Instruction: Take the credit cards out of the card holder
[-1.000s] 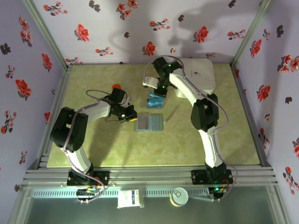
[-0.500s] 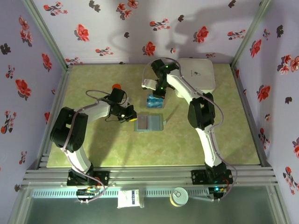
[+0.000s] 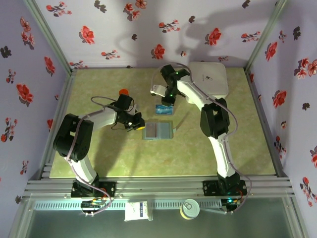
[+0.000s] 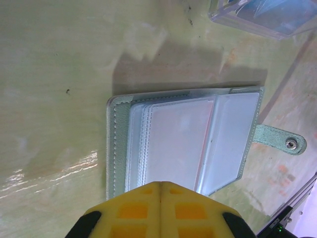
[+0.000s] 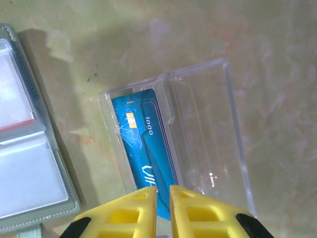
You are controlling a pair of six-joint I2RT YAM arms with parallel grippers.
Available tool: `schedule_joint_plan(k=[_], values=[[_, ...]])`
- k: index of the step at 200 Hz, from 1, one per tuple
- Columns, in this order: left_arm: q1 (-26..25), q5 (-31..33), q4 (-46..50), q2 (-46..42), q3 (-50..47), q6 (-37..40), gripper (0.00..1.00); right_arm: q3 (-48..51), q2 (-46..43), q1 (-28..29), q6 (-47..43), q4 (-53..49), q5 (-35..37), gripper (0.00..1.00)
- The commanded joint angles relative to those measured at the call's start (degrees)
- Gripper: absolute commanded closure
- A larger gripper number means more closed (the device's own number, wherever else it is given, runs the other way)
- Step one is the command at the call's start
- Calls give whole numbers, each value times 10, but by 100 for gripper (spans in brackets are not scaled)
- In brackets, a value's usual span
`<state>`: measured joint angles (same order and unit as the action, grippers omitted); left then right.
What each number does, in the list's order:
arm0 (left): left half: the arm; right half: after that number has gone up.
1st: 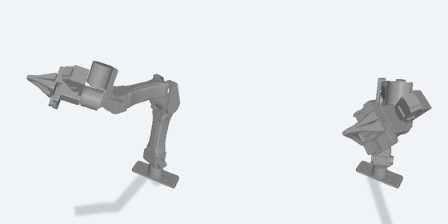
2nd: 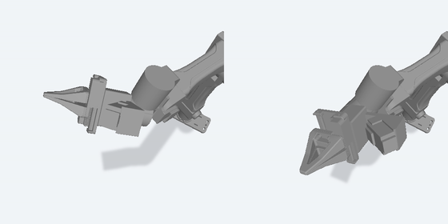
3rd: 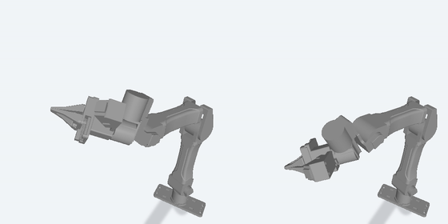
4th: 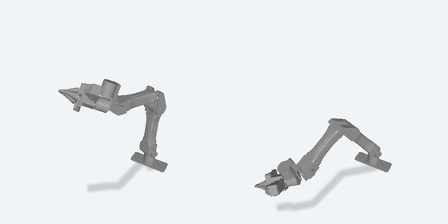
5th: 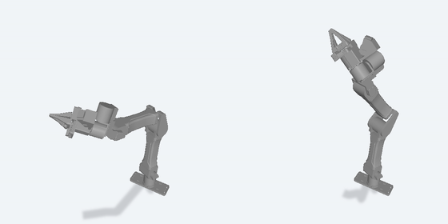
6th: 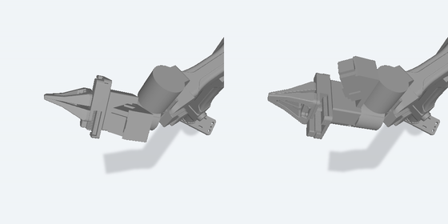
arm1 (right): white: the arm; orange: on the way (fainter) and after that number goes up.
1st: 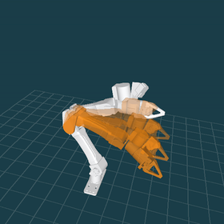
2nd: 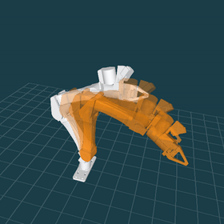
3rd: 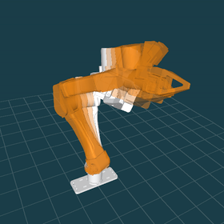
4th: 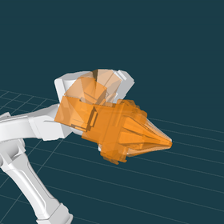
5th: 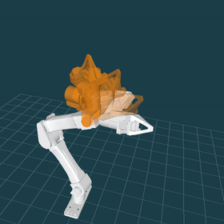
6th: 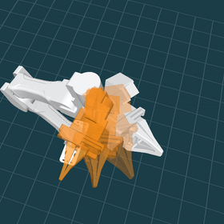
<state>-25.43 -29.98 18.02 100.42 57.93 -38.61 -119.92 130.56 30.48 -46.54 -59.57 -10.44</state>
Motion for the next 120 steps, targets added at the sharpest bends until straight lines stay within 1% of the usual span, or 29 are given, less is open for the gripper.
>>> schedule_joint_plan(k=[1, 39, 104, 120], values=[[5, 4, -1, -15, -7, 2, 97, 56, -60, 4, 72, 63, -2, 85], [6, 13, -12, -18, -12, -1, 97, 178, -124, 22, 213, 184, 0, 83], [7, 23, -17, -20, -15, 0, 97, 369, -198, 86, 558, 399, -12, 85], [7, 20, -16, -17, -18, 1, 98, 404, -205, 92, 630, 438, -37, 85]])
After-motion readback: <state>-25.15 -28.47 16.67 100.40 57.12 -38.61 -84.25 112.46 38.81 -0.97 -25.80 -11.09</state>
